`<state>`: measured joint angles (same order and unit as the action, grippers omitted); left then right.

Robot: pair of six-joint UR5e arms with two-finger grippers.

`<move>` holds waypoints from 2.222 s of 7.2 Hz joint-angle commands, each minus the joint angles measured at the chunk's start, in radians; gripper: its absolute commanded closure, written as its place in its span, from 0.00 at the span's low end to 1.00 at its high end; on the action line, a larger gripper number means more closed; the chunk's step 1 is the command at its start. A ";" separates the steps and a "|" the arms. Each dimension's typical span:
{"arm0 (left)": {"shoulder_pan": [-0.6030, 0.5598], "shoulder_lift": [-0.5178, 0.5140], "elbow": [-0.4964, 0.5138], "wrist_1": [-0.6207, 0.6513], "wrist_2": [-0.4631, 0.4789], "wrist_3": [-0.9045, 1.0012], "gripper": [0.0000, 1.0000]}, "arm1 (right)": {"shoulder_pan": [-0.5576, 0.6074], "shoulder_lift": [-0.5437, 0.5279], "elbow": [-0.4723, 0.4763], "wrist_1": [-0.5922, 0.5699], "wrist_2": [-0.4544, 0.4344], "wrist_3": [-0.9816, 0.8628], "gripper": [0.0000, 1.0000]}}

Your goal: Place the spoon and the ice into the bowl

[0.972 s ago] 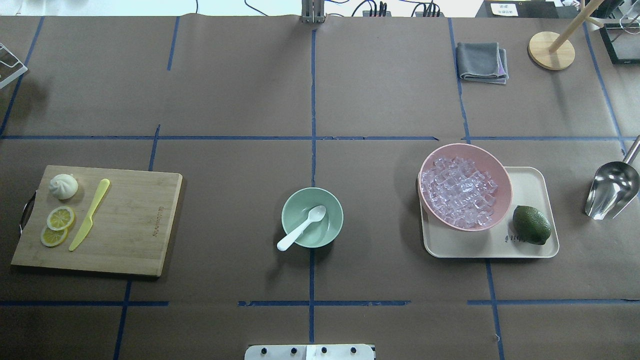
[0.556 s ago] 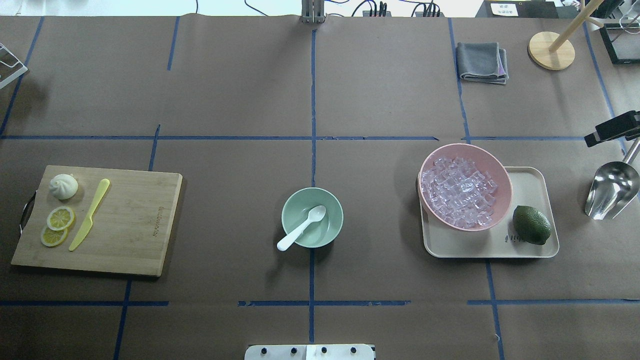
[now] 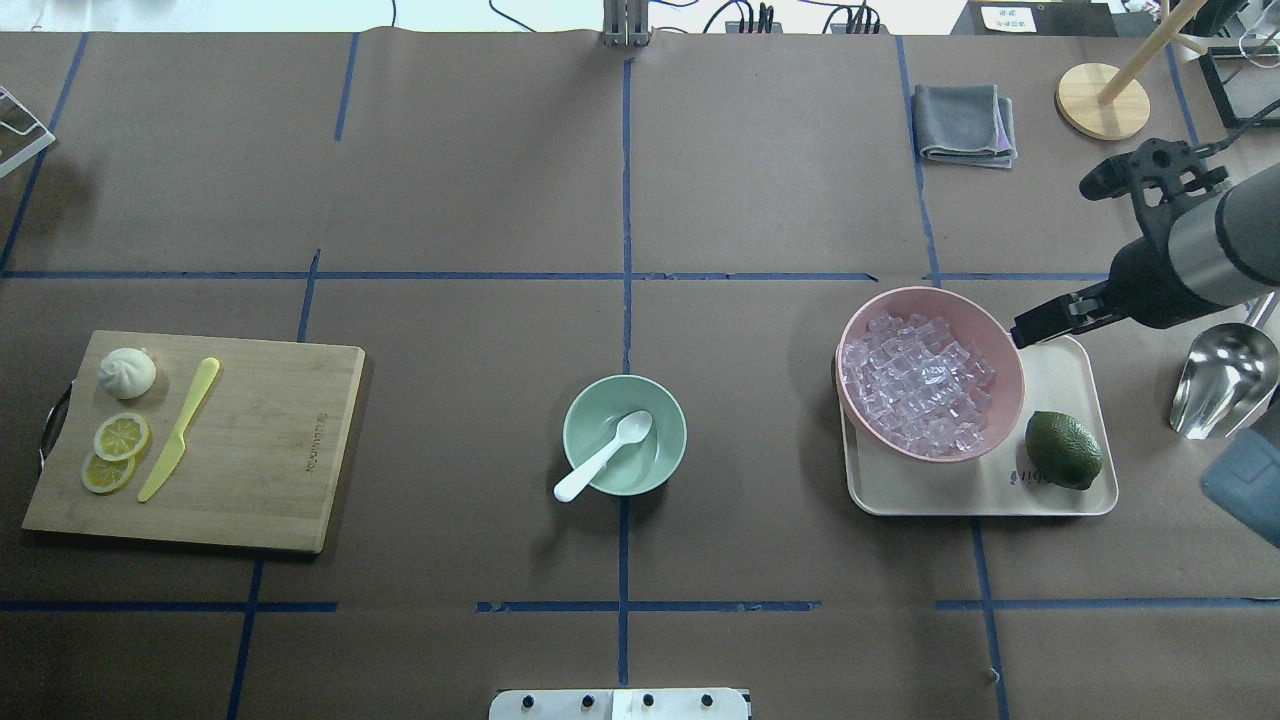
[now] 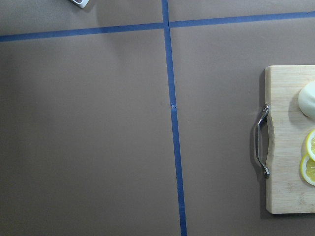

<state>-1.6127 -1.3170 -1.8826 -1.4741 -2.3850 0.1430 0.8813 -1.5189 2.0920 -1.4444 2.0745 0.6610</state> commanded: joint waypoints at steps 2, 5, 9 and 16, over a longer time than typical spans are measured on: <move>-0.010 0.002 -0.004 0.000 0.000 0.001 0.00 | -0.125 0.092 -0.079 0.001 -0.119 0.075 0.01; -0.018 0.016 -0.012 0.000 -0.002 0.000 0.00 | -0.168 0.117 -0.122 0.002 -0.120 0.075 0.06; -0.016 0.019 -0.012 0.000 -0.002 0.001 0.00 | -0.177 0.129 -0.167 0.002 -0.120 0.075 0.18; -0.021 0.025 -0.012 0.000 -0.002 0.001 0.00 | -0.177 0.143 -0.185 0.002 -0.122 0.075 0.38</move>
<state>-1.6326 -1.2917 -1.8954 -1.4742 -2.3869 0.1446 0.7041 -1.3757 1.9102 -1.4420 1.9539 0.7363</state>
